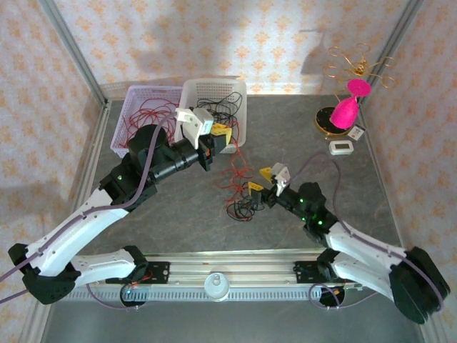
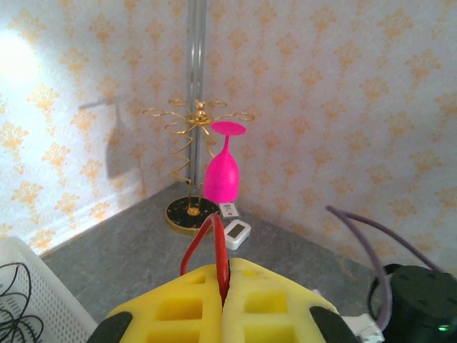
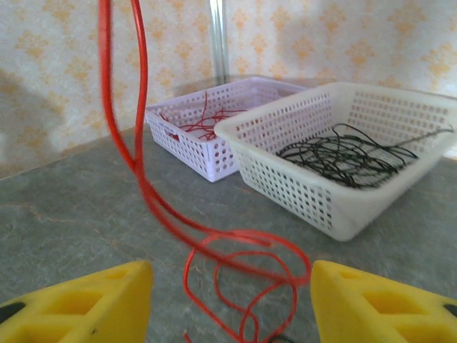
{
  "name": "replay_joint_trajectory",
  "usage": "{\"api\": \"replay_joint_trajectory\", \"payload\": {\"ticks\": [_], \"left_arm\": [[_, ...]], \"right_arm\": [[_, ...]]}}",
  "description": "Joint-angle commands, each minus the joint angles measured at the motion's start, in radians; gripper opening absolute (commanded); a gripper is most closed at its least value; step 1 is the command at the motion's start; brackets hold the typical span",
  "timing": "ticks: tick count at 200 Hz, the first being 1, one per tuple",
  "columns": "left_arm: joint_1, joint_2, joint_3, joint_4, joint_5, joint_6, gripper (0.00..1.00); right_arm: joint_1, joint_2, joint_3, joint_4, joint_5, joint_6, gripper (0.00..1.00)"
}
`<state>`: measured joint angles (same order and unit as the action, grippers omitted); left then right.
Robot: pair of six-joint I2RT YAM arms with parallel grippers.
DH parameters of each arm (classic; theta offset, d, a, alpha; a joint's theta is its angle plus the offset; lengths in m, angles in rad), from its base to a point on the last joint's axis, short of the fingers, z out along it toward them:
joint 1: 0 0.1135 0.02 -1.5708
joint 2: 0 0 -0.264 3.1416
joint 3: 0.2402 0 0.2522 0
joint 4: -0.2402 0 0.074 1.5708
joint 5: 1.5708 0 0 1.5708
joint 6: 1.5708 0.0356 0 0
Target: Untangle the cables
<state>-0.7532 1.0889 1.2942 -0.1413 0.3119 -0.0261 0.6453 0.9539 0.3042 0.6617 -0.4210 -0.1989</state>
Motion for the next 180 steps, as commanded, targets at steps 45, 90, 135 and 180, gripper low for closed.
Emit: {"api": "replay_joint_trajectory", "payload": {"ticks": [45, 90, 135, 180], "left_arm": [[-0.012, 0.011, 0.165, 0.093, 0.099, -0.034, 0.0], [-0.011, 0.057, 0.26, 0.126, 0.106, -0.035, 0.0], [-0.012, 0.08, 0.389, 0.146, 0.011, 0.018, 0.0], [-0.011, 0.137, 0.552, 0.159, -0.081, 0.103, 0.0]], "right_arm": [[0.034, 0.367, 0.195, 0.339, -0.025, 0.199, 0.59], [0.118, 0.598, 0.304, 0.332, 0.028, 0.305, 0.61], [0.12, 0.725, 0.275, 0.286, 0.182, 0.39, 0.55], [0.118, 0.803, 0.247, 0.212, 0.338, 0.461, 0.51]]}}
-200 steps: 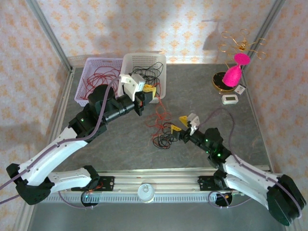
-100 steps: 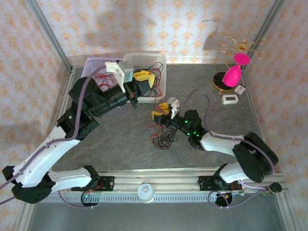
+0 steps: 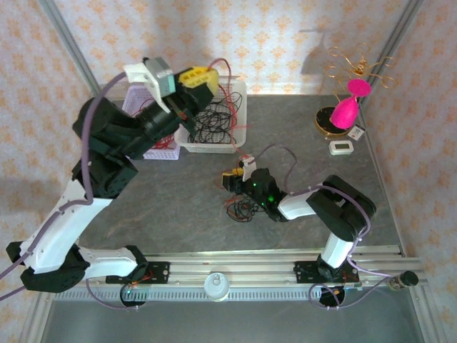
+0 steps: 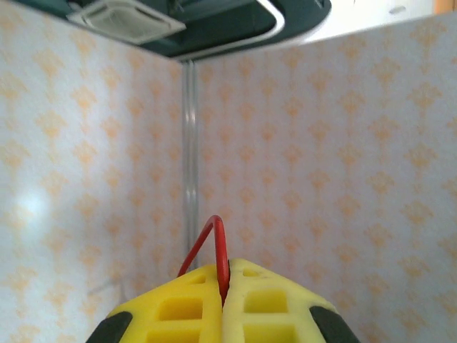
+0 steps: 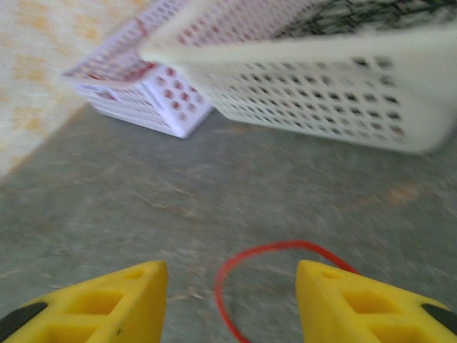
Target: Untangle the cables
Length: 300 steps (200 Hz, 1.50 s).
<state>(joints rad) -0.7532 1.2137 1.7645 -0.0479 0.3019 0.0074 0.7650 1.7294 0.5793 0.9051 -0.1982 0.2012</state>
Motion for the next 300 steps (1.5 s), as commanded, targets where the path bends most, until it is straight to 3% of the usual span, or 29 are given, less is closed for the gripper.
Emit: {"api": "replay_joint_trajectory", "payload": {"ticks": [1, 44, 72, 91, 132, 166, 205, 244, 267, 300], "left_arm": [[-0.011, 0.013, 0.084, 0.066, -0.073, 0.071, 0.0], [-0.012, 0.047, 0.178, 0.069, -0.156, 0.147, 0.0], [-0.011, 0.133, 0.383, -0.039, -0.208, 0.22, 0.0], [-0.011, 0.143, 0.406, -0.061, -0.211, 0.236, 0.0], [-0.011, 0.032, 0.162, -0.044, -0.205, 0.201, 0.0], [-0.01, -0.07, -0.056, -0.064, -0.205, 0.162, 0.0], [-0.012, -0.108, -0.203, -0.077, -0.229, 0.121, 0.0], [-0.01, -0.098, -0.267, -0.11, -0.162, 0.093, 0.0], [-0.009, -0.098, -0.287, -0.152, -0.14, 0.071, 0.0], [-0.01, -0.121, -0.332, -0.175, -0.083, 0.049, 0.0]], "right_arm": [[-0.002, 0.028, -0.028, -0.031, 0.116, 0.062, 0.51], [-0.007, 0.087, -0.015, -0.033, 0.07, 0.084, 0.54], [-0.01, 0.128, -0.018, -0.018, 0.063, 0.083, 0.54], [-0.01, 0.094, -0.035, 0.0, 0.042, 0.087, 0.55], [-0.012, -0.208, -0.016, -0.165, 0.032, 0.045, 0.61], [-0.028, -0.481, 0.074, -0.433, -0.07, -0.082, 0.65], [-0.039, -0.68, 0.212, -0.683, -0.202, -0.215, 0.67], [-0.07, -0.696, 0.436, -0.781, -0.294, -0.277, 0.68], [-0.146, -0.616, 0.596, -0.821, -0.464, -0.244, 0.69], [-0.169, -0.484, 0.756, -0.895, -0.582, -0.29, 0.67]]}}
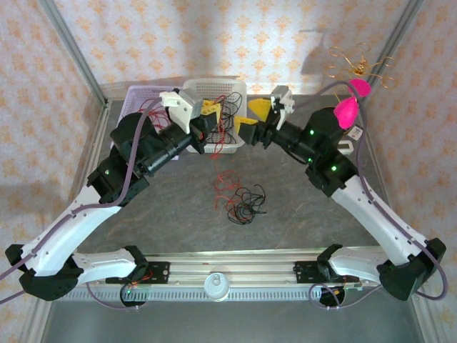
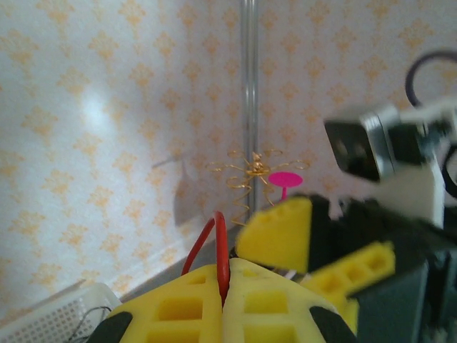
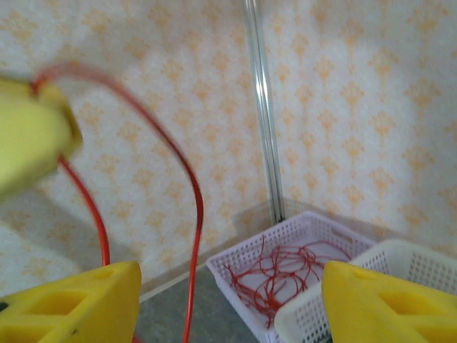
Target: Untangle the cables
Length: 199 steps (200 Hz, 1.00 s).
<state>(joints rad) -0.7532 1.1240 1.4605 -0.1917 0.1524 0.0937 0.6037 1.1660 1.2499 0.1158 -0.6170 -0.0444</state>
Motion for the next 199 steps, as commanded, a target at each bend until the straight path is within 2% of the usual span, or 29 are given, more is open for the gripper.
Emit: {"api": "replay_joint_trajectory", "payload": {"ticks": [1, 29, 60, 73, 97, 117, 124, 131, 152, 182, 199], "left_arm": [[-0.01, -0.032, -0.029, -0.031, 0.068, -0.039, 0.0], [-0.002, -0.028, -0.038, -0.038, 0.145, -0.073, 0.0], [0.0, -0.028, -0.037, -0.043, 0.188, -0.093, 0.0], [-0.001, -0.036, -0.042, -0.039, 0.19, -0.097, 0.0], [0.0, -0.041, -0.043, -0.044, 0.204, -0.101, 0.0], [0.001, -0.051, -0.065, -0.048, 0.176, -0.112, 0.0], [0.0, -0.06, -0.085, -0.036, 0.16, -0.121, 0.0], [0.002, -0.07, -0.108, -0.025, 0.145, -0.131, 0.09], [0.002, -0.091, -0.186, 0.014, 0.119, -0.163, 0.47], [0.003, -0.104, -0.288, 0.103, 0.114, -0.203, 0.69], [0.002, -0.114, -0.355, 0.193, 0.027, -0.237, 0.76]], "right_arm": [[-0.008, 0.083, 0.09, -0.108, -0.17, -0.045, 0.67], [-0.016, 0.18, 0.176, -0.119, -0.326, -0.038, 0.64], [-0.016, 0.224, 0.17, -0.096, -0.267, -0.039, 0.55], [-0.018, 0.225, 0.143, -0.071, -0.216, -0.037, 0.46], [-0.019, 0.212, 0.093, -0.004, -0.133, -0.021, 0.21], [-0.019, 0.194, 0.089, 0.003, 0.002, -0.021, 0.0], [-0.019, 0.187, 0.089, 0.003, 0.057, -0.022, 0.0], [-0.019, 0.18, 0.092, 0.004, 0.106, -0.023, 0.0], [-0.019, 0.167, 0.126, -0.029, 0.191, -0.044, 0.0], [-0.019, 0.192, 0.233, -0.142, 0.211, -0.091, 0.0], [-0.019, 0.2, 0.281, -0.195, 0.224, -0.101, 0.0]]}}
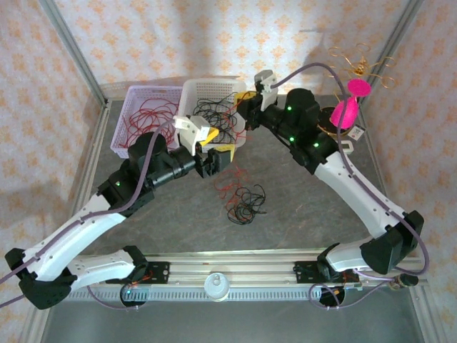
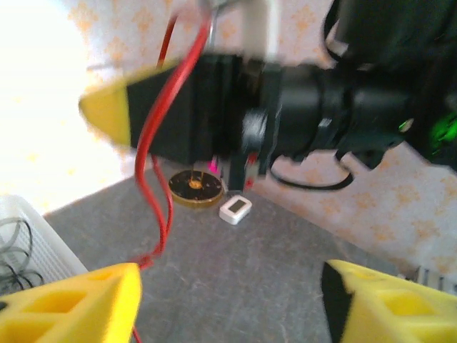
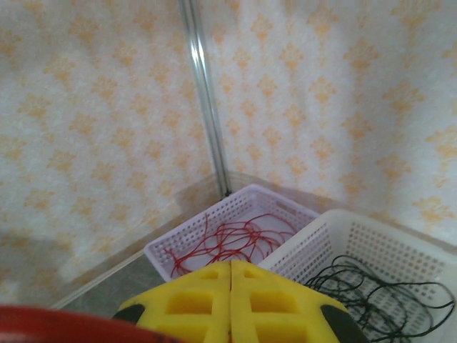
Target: Untangle the cables
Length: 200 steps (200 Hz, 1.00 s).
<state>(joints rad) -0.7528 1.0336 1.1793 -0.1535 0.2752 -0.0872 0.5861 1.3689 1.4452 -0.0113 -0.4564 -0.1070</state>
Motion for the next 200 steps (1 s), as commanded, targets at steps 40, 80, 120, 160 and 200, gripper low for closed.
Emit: {"api": "replay_joint_trajectory", "payload": {"ticks": [40, 80, 120, 160, 200], "left_arm": [[0.012, 0.017, -0.152, 0.387, -0.142, -0.116, 0.93], [0.02, 0.056, -0.169, 0.513, -0.138, -0.162, 0.88], [0.032, 0.124, -0.121, 0.519, -0.15, -0.176, 0.79], [0.053, 0.197, -0.068, 0.511, -0.2, -0.177, 0.73], [0.071, 0.202, -0.08, 0.517, -0.339, -0.162, 0.0]], "right_arm": [[-0.002, 0.009, 0.157, -0.165, 0.002, 0.007, 0.0], [-0.001, -0.004, 0.114, -0.168, -0.015, 0.034, 0.0], [-0.001, -0.019, 0.088, -0.152, -0.04, 0.059, 0.0], [0.0, -0.04, 0.057, -0.156, -0.027, 0.058, 0.0], [0.0, -0.079, 0.015, -0.152, 0.048, 0.05, 0.0]]}}
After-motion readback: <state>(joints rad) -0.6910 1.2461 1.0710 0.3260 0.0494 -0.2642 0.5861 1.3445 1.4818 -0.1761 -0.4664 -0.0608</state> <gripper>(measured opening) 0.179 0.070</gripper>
